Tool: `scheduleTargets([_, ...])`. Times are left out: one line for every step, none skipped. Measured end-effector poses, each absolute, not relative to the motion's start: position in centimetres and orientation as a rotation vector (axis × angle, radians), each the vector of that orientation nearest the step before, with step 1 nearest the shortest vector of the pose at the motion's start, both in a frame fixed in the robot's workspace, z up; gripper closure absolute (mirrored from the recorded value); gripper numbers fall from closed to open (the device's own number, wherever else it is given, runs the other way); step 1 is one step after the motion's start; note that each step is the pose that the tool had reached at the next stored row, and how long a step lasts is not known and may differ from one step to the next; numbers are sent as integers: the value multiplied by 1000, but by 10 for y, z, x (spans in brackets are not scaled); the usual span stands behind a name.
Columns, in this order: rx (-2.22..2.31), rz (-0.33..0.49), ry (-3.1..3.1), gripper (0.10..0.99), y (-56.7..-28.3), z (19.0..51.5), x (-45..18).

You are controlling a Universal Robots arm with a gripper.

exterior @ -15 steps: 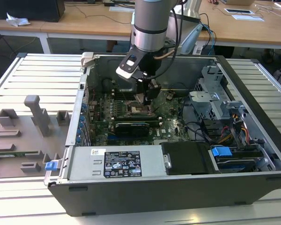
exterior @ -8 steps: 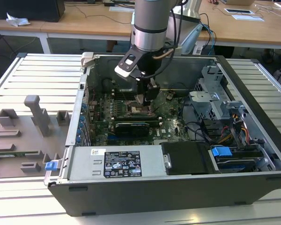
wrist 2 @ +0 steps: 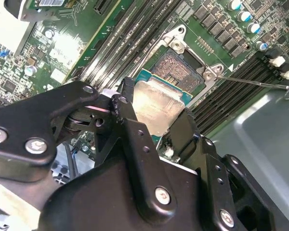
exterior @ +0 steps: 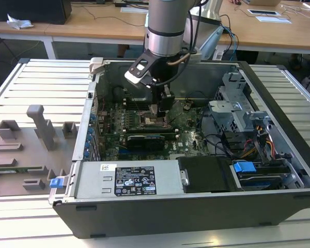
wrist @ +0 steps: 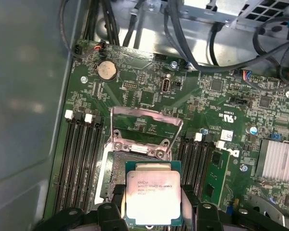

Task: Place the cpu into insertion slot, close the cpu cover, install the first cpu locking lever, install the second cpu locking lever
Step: 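Place the cpu into insertion slot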

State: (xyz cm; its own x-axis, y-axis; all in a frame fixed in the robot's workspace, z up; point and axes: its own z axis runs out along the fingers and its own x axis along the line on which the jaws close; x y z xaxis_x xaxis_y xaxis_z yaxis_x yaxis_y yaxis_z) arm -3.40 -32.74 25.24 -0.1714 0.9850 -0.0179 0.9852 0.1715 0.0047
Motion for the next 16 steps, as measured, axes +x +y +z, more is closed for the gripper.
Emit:
scheduleTargets([2021, -13, 2383, 545, -327, 252, -34])
scheduleTargets([2029, -14, 2375, 545, -327, 252, -34])
scheduleTargets([2041, -15, 2365, 545, -327, 252, -34])
scheduleTargets([2050, -15, 2357, 545, -327, 252, -34])
scheduleTargets([2057, -15, 2351, 545, -327, 252, -34])
scheduleTargets([2074, -16, 2335, 545, -327, 252, -34])
scheduleTargets([2093, -16, 2319, 545, -327, 252, -34])
scheduleTargets([2103, -16, 2310, 545, -327, 252, -34])
scheduleTargets([2114, -17, 2299, 545, -327, 252, -34])
scheduleTargets([2141, -18, 2273, 545, -327, 252, -34])
scheduleTargets([2154, -18, 2261, 545, -327, 252, -34])
scheduleTargets([2178, -19, 2238, 545, -327, 252, -34])
scheduleTargets([2183, -19, 2233, 545, -327, 252, -34])
scheduleTargets([2183, -19, 2233, 545, -327, 252, -34])
scheduleTargets([2183, -19, 2233, 545, -327, 252, -34])
scheduleTargets([2184, -19, 2233, 545, -327, 252, -34])
